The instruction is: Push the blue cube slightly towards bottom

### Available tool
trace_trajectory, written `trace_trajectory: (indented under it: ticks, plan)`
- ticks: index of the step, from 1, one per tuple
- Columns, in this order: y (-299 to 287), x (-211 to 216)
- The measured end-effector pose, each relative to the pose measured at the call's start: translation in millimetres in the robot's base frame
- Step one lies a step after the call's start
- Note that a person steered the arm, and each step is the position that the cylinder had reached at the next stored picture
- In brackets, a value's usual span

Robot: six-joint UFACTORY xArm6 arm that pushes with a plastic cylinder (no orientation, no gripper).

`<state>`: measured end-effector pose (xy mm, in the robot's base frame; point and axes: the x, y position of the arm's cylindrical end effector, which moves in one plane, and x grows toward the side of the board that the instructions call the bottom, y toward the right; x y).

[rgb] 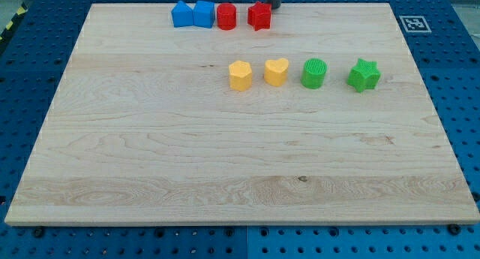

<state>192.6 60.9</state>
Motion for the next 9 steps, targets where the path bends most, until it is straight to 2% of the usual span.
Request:
trace_trajectory:
  ticks: [2,3,5,7,9]
  plan:
    - [-16.3,0.2]
    - [-59.1,0.4]
    - [-97.9,2.0]
    - [-165.3,12.9]
    - [-142.9,14.6]
